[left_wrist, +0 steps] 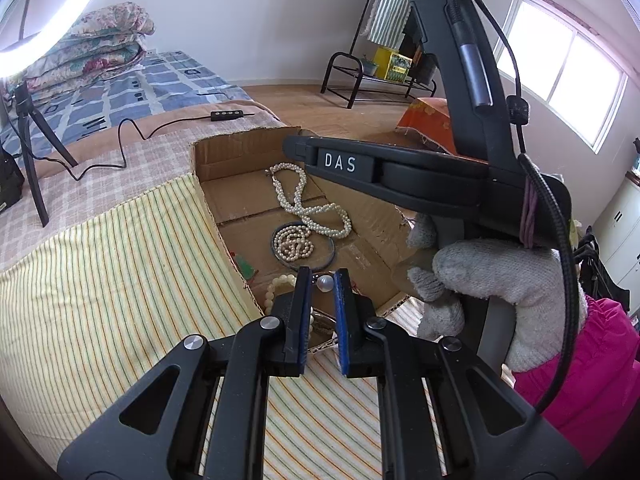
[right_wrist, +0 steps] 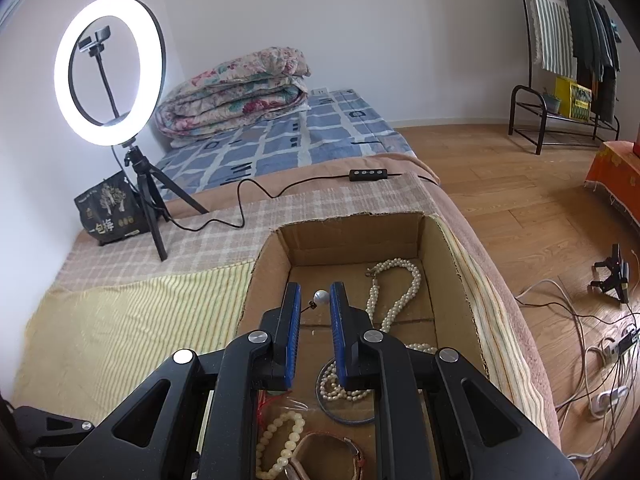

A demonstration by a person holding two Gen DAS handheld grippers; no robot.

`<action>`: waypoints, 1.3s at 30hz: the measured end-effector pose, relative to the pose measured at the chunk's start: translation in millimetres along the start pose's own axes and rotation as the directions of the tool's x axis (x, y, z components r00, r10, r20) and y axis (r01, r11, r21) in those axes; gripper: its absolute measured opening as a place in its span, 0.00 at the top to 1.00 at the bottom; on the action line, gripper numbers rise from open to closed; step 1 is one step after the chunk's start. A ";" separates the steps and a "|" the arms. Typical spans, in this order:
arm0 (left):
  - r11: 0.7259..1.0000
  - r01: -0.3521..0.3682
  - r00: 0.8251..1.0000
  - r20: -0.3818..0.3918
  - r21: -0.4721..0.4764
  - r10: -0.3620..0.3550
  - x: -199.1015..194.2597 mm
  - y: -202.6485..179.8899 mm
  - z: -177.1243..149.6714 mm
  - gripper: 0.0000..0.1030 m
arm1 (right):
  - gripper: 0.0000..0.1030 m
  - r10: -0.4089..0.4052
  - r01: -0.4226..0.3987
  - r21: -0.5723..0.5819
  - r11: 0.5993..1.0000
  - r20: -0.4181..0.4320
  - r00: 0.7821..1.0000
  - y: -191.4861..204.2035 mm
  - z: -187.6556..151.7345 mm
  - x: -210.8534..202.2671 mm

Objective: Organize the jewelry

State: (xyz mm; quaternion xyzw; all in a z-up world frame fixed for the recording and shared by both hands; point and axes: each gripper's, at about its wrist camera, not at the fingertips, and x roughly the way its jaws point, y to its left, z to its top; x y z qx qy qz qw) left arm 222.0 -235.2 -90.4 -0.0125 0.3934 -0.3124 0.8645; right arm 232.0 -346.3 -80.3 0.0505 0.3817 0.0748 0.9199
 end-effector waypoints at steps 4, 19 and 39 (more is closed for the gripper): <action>1.000 -0.005 1.000 0.006 0.004 0.005 -0.3 -0.3 1.6 0.91 | 0.87 -0.007 0.007 0.002 1.000 0.000 1.000 -1.4 0.4 -0.4; 1.000 -0.025 0.999 0.033 0.016 0.024 -7.0 -1.2 4.4 0.55 | 0.33 -0.044 0.043 0.011 0.999 0.034 0.998 1.4 3.8 -7.6; 0.995 -0.091 0.994 0.070 0.027 0.089 -36.6 3.1 4.4 0.29 | 0.25 -0.088 0.088 0.000 0.996 0.065 0.994 14.9 12.7 -31.6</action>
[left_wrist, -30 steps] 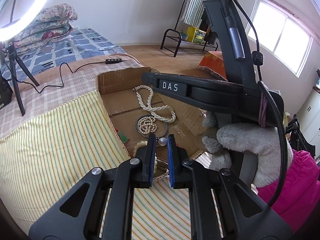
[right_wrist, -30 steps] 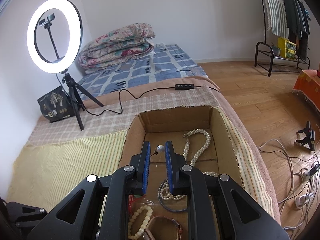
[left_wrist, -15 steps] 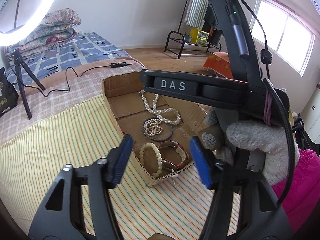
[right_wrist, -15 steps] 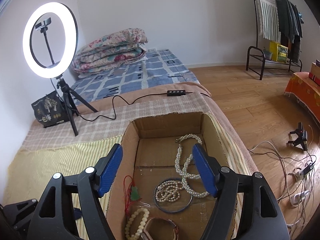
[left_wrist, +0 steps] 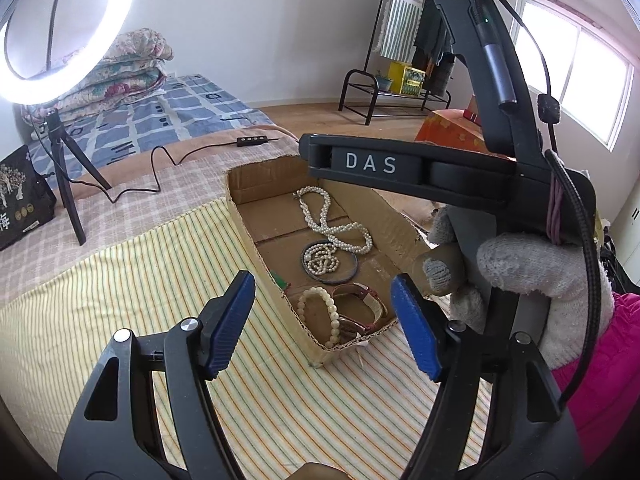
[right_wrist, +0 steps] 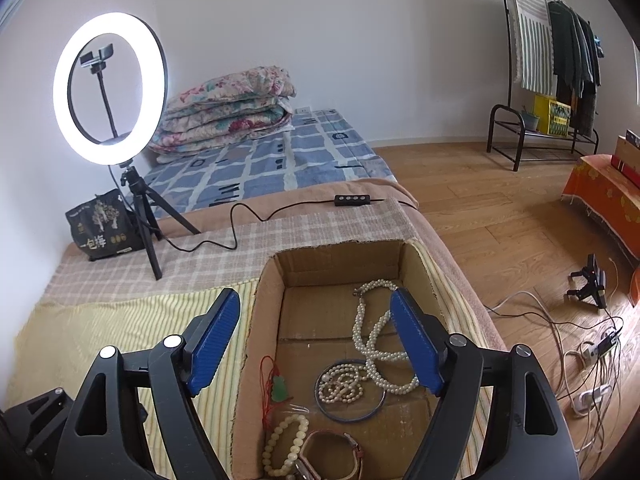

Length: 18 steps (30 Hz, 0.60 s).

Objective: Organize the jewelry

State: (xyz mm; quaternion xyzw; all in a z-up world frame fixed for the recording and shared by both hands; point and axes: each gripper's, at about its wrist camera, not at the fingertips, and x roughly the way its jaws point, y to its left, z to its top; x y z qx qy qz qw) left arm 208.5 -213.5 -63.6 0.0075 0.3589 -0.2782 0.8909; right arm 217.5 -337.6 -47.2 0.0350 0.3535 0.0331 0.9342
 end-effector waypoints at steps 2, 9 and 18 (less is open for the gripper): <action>1.000 -0.006 1.000 0.008 0.004 0.006 -6.1 0.8 0.2 0.29 | 0.25 0.000 0.000 0.004 1.000 0.008 1.000 0.5 2.2 -4.5; 0.999 -0.029 0.999 0.039 0.019 0.029 -29.9 2.2 2.0 0.29 | 0.25 -0.006 0.006 -0.017 1.000 0.029 1.000 10.3 6.1 -23.8; 0.998 -0.062 0.994 0.097 0.023 0.059 -73.3 7.2 0.2 0.29 | 0.25 -0.005 0.007 -0.034 0.999 0.056 0.998 24.6 7.4 -54.7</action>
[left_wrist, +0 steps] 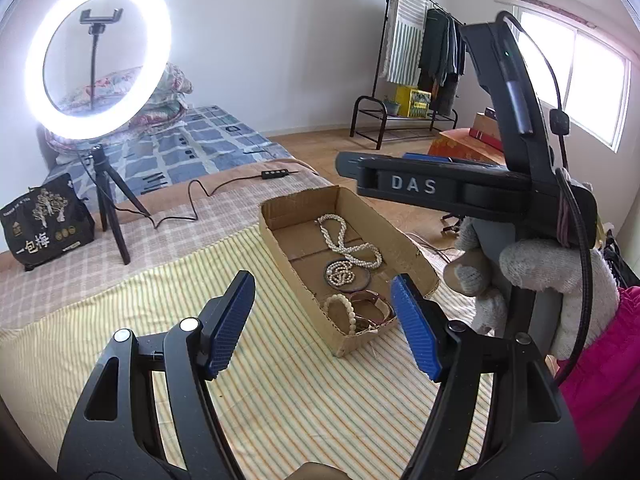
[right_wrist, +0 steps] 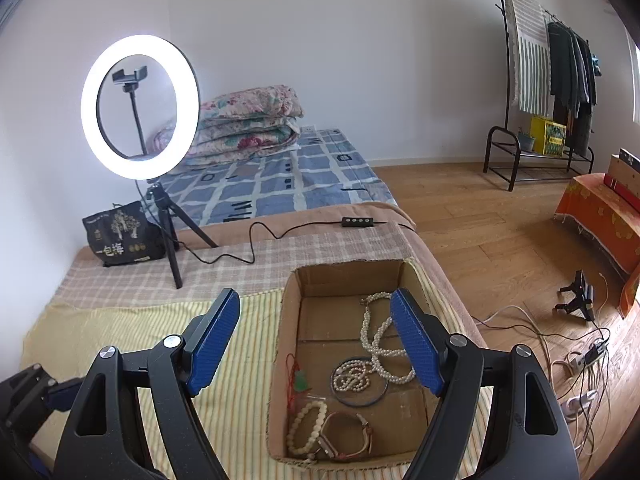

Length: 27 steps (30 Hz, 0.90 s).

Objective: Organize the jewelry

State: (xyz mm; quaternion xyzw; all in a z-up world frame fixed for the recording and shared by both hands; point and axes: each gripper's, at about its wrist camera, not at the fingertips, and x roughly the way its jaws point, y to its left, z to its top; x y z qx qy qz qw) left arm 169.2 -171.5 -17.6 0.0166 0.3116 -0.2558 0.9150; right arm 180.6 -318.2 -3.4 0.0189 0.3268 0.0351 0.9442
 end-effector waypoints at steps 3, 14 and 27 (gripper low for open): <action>1.000 -0.012 1.000 0.019 -0.002 0.012 -16.7 4.7 -1.3 0.29 | 0.24 -0.022 0.022 -0.006 1.000 0.006 1.000 7.0 -0.8 -14.4; 0.998 -0.052 0.993 0.101 -0.021 0.054 -79.0 25.5 -6.3 0.20 | 0.21 -0.088 0.091 -0.031 0.995 0.074 0.993 34.6 -3.3 -70.3; 0.991 -0.119 0.975 0.180 -0.055 0.127 -125.7 47.4 -7.4 0.04 | 0.18 -0.108 0.114 -0.038 0.993 0.148 0.983 58.5 -22.0 -116.6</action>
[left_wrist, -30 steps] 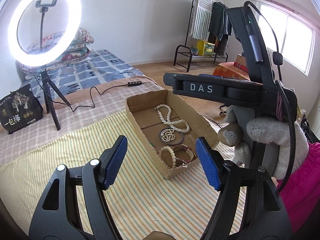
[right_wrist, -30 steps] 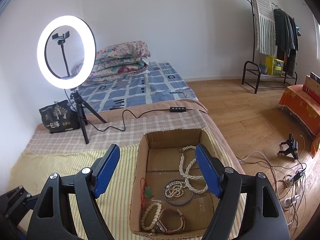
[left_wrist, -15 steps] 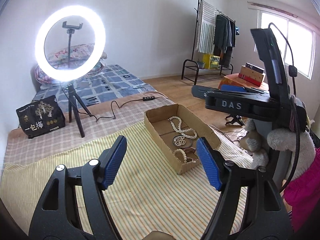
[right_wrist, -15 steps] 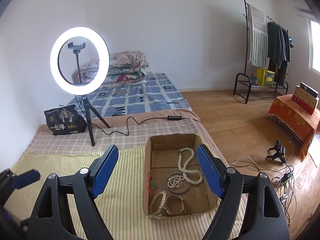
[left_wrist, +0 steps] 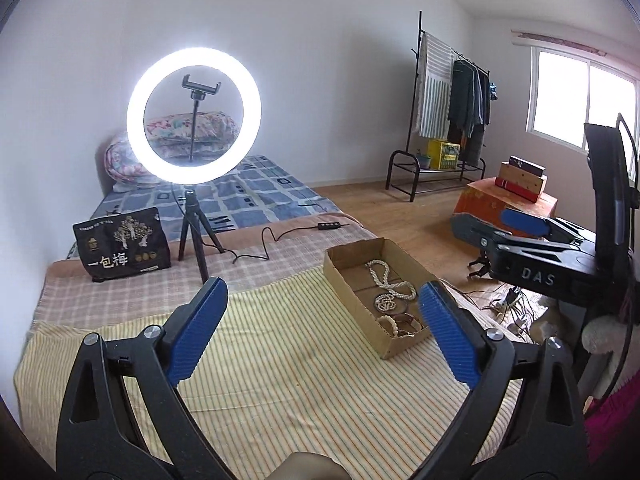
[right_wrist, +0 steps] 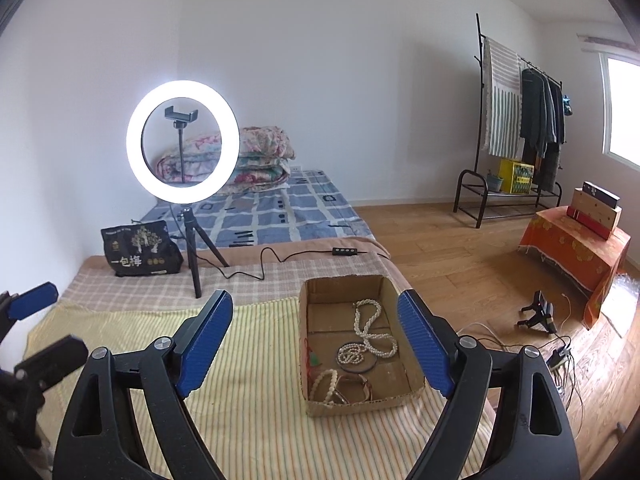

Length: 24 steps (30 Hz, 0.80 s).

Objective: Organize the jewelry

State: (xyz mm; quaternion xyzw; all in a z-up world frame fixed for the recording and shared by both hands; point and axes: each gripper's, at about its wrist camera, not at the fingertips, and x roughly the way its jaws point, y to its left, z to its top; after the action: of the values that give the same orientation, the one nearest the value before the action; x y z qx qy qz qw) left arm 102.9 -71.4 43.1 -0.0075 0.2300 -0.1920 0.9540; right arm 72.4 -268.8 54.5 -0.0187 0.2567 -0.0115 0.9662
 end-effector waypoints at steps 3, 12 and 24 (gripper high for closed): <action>1.000 -0.011 1.000 0.006 0.008 0.011 -4.2 1.2 -1.3 0.00 | 0.18 -0.014 0.015 -0.011 1.000 0.006 1.000 2.9 -4.0 -4.8; 0.995 -0.073 0.997 -0.021 0.072 0.075 1.6 -3.4 -9.3 0.00 | 0.17 -0.056 0.057 -0.022 0.998 0.030 0.998 7.1 -15.9 -11.7; 0.993 -0.092 0.996 0.007 0.073 0.092 -2.5 -3.1 -8.6 0.00 | 0.16 -0.063 0.063 -0.004 0.998 0.035 0.997 5.0 -17.4 -8.7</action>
State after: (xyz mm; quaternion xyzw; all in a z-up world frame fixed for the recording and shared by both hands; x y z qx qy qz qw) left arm 95.9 -72.8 36.8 0.0379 0.2211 -0.1561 0.9619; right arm 56.3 -264.0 43.5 -0.0296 0.2393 -0.0407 0.9696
